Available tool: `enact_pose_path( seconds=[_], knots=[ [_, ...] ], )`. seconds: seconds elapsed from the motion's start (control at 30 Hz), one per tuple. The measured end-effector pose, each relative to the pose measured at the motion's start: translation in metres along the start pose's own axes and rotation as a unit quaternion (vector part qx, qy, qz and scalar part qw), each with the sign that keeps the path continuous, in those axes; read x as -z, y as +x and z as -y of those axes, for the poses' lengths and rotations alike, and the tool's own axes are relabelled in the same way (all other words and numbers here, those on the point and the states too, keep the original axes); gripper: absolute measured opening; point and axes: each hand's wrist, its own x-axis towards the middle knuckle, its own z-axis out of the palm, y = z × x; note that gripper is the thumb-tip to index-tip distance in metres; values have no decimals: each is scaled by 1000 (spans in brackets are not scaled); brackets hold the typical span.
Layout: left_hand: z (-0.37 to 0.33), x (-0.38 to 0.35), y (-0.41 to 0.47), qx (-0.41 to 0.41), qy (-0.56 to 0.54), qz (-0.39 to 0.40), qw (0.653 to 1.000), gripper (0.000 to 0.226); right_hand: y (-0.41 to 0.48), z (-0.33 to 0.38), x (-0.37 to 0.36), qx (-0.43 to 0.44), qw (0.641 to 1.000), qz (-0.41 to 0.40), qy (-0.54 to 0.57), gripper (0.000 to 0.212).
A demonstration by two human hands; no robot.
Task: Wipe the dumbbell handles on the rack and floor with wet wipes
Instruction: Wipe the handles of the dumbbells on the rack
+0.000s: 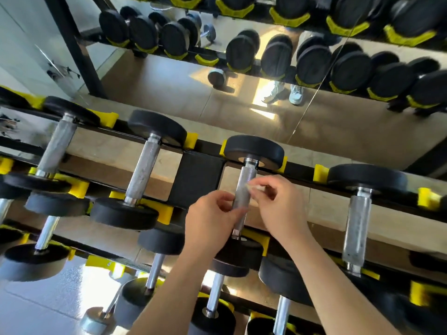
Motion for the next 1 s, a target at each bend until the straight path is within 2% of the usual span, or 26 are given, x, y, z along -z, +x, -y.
enact_pose_path(
  seconds=[0.13, 0.2, 0.27, 0.37, 0.43, 0.5, 0.57, 0.63, 0.67, 0.7, 0.77, 0.8, 0.83, 0.87, 0.93, 1.0],
  knots=[
    [-17, -3, 11, 27, 64, -56, 996, 10, -22, 0, -7, -50, 998, 15, 26, 15],
    [-22, -4, 15, 20, 110, -63, 992, 9, -25, 1, -9, -65, 997, 17, 28, 16],
    [-21, -6, 20, 16, 115, -41, 992, 11, -24, 5, -7, -91, 995, 32, 31, 19],
    [-9, -4, 33, 82, 30, 19, 996, 16, -23, 19, 7, -179, 976, 63, 105, 21],
    [-1, 4, 37, 125, -35, 41, 991, 24, -23, 32, 19, -262, 934, 59, 234, 18],
    [1, 17, 33, 130, -67, 36, 989, 36, -22, 48, 31, -343, 845, 57, 406, 14],
    [0, 32, 28, 108, -103, 17, 989, 45, -21, 62, 42, -378, 765, 65, 518, 14],
    [-2, 44, 21, 68, -97, 12, 993, 37, -21, 76, 51, -378, 727, 79, 567, 17],
    [-3, 51, 17, 45, -75, 19, 996, 24, -22, 83, 55, -374, 718, 85, 581, 19],
    [-4, 56, 12, 13, -59, 33, 998, 14, -22, 91, 59, -369, 713, 92, 589, 19],
    [-13, 69, -7, -36, -58, 38, 997, 48, -24, 107, 68, -353, 720, 114, 587, 20],
    [-22, 77, -21, -41, -105, 21, 993, 52, -26, 115, 72, -341, 729, 128, 580, 20],
    [-32, 86, -37, -53, -170, -1, 984, 45, -27, 121, 76, -324, 741, 143, 570, 20],
    [-46, 96, -56, -62, -239, -13, 969, 34, -30, 127, 80, -304, 758, 161, 554, 20],
    [-68, 112, -93, -88, -331, -18, 939, 34, -39, 139, 86, -253, 804, 200, 499, 21],
    [-82, 120, -129, -129, -332, -46, 933, 33, -53, 152, 92, -208, 850, 230, 425, 34]
  ],
)
